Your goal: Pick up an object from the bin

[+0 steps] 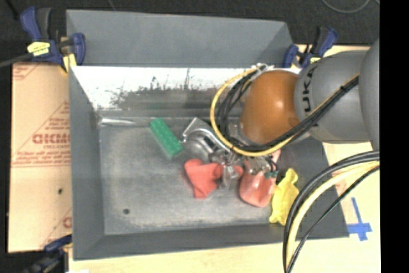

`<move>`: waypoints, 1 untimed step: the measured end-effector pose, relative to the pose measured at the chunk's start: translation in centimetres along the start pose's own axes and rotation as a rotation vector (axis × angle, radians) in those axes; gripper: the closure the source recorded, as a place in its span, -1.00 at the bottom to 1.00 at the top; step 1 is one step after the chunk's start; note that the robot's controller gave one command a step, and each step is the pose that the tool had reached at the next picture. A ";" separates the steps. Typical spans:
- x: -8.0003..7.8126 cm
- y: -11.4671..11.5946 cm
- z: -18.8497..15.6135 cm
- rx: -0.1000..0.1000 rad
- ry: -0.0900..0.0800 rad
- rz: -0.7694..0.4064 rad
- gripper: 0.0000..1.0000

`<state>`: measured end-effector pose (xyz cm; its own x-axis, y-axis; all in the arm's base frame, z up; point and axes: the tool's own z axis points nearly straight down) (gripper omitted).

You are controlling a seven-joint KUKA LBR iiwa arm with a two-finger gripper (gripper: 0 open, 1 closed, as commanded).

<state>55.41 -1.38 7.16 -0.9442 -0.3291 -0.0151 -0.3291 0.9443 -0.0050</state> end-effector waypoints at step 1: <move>0.0 0.0 0.0 0.000 0.000 -0.001 1.00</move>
Offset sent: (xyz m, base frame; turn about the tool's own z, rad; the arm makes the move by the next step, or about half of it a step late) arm 0.0000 0.0000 0.0000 0.0000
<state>55.40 -1.40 7.16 -0.9440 -0.3296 -0.0150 -0.3295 0.9441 -0.0053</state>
